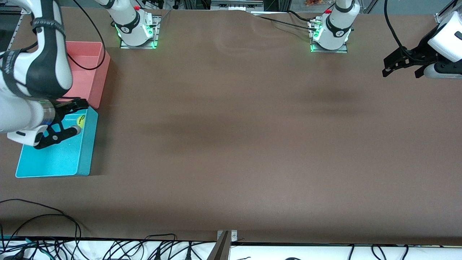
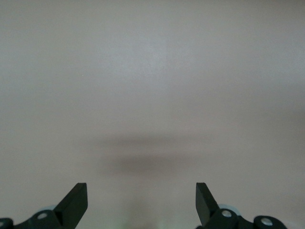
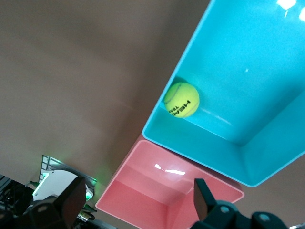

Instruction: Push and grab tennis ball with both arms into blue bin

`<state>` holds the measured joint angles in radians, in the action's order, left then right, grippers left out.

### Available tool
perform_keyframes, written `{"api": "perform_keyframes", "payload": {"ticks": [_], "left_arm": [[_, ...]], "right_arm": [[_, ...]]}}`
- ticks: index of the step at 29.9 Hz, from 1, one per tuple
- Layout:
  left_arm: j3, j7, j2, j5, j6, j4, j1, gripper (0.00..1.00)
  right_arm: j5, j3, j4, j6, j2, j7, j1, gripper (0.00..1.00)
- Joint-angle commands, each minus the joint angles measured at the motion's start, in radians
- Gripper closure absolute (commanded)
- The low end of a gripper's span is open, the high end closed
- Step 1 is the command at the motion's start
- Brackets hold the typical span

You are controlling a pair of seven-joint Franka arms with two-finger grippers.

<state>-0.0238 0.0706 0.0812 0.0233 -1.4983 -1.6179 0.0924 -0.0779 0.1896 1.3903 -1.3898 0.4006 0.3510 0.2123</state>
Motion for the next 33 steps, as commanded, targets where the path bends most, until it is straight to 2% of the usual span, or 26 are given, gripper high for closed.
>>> {"api": "perform_keyframes", "payload": {"ticks": [1, 6, 8, 11, 17, 26, 33], "left_arm": [[0.005, 0.005, -0.009, 0.024, 0.026, 0.032, -0.010, 0.00], [0.005, 0.005, -0.009, 0.023, 0.026, 0.032, -0.010, 0.00], [0.005, 0.005, -0.009, 0.024, 0.026, 0.032, -0.010, 0.00], [0.005, 0.005, -0.009, 0.024, 0.026, 0.032, -0.010, 0.00], [0.004, 0.005, -0.009, 0.023, 0.026, 0.032, -0.010, 0.00], [0.002, 0.005, -0.011, 0.023, 0.026, 0.032, -0.011, 0.00], [0.002, 0.005, -0.011, 0.023, 0.026, 0.032, -0.016, 0.00]], "right_arm": [[-0.016, -0.065, 0.218, -0.101, -0.192, -0.229, -0.007, 0.00], [0.020, -0.076, 0.470, -0.375, -0.397, -0.334, -0.039, 0.00], [0.032, -0.076, 0.498, -0.414, -0.439, -0.333, -0.054, 0.00], [0.044, -0.087, 0.460, -0.394, -0.454, -0.326, -0.108, 0.00], [0.047, -0.124, 0.296, -0.132, -0.436, -0.330, -0.186, 0.00], [0.058, -0.131, 0.289, -0.163, -0.419, -0.333, -0.200, 0.00], [0.060, -0.130, 0.283, -0.133, -0.417, -0.331, -0.194, 0.00]]}}
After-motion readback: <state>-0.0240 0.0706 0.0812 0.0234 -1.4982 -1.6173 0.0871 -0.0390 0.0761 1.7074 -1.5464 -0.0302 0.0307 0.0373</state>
